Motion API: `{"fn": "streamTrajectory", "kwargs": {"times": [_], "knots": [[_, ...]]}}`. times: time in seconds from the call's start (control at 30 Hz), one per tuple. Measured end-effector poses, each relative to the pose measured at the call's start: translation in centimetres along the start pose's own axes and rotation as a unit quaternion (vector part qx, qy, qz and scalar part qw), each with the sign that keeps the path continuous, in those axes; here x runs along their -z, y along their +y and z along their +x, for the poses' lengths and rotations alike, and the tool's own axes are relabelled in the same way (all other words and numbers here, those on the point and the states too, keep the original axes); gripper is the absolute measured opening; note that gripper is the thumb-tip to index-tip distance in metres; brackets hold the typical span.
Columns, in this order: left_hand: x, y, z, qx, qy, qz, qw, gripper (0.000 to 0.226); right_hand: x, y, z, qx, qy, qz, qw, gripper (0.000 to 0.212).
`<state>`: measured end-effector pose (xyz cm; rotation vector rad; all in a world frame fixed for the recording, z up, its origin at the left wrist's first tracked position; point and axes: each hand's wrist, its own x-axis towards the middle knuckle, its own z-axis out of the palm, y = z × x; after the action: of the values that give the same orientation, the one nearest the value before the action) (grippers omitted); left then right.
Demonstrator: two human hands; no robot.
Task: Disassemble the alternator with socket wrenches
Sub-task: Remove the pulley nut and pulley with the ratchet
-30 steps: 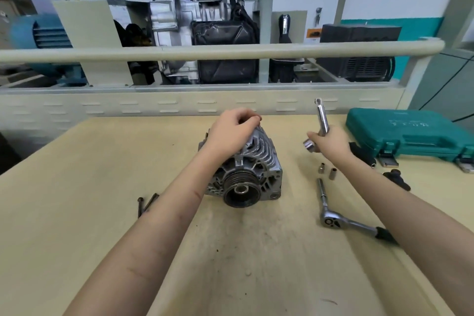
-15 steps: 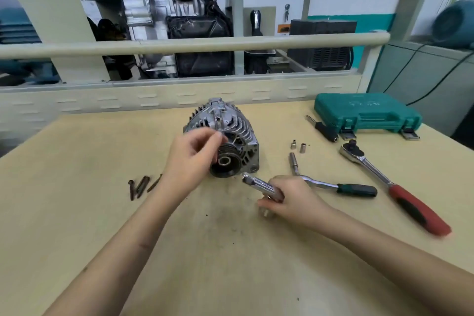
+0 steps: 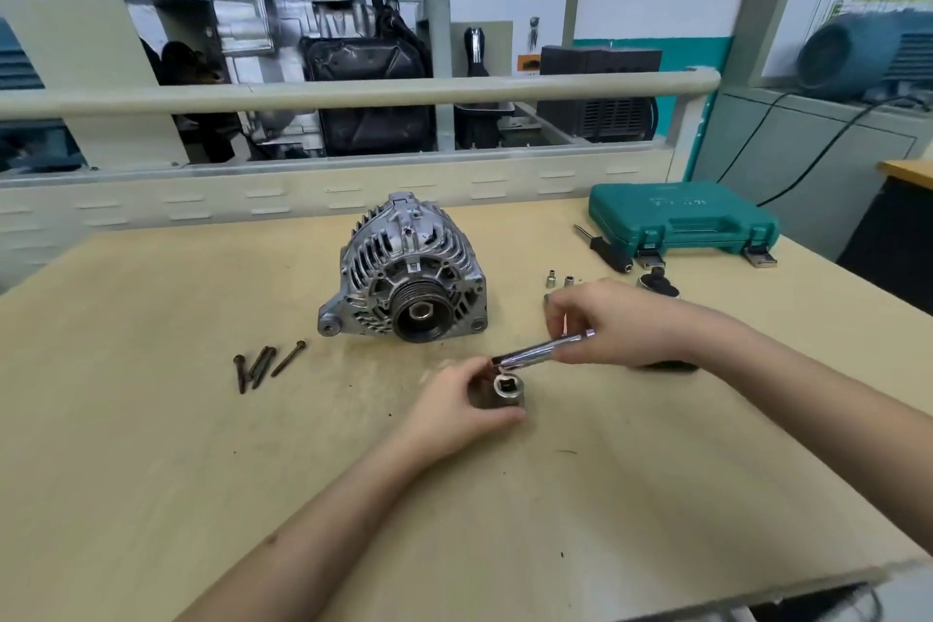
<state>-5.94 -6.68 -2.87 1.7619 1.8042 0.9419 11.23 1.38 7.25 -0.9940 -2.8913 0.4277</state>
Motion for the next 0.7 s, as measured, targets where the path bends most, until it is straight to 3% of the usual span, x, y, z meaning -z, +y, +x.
{"fn": "streamTrajectory", "kwargs": {"times": [0.2, 0.53, 0.7], "knots": [[0.0, -0.5, 0.1, -0.019, -0.006, -0.03, 0.999, 0.019, 2.5, -1.1, 0.9, 0.037, 0.045, 0.045, 0.997, 0.014], [0.0, -0.2, 0.1, -0.024, -0.009, -0.034, 0.999, 0.026, 2.0, -1.8, 1.3, 0.108, 0.12, 0.104, 0.981, 0.022], [0.0, -0.3, 0.1, -0.018, -0.011, -0.024, 0.999, 0.029, 1.3, -2.3, 2.0, 0.127, 0.118, 0.093, 0.981, 0.016]]}}
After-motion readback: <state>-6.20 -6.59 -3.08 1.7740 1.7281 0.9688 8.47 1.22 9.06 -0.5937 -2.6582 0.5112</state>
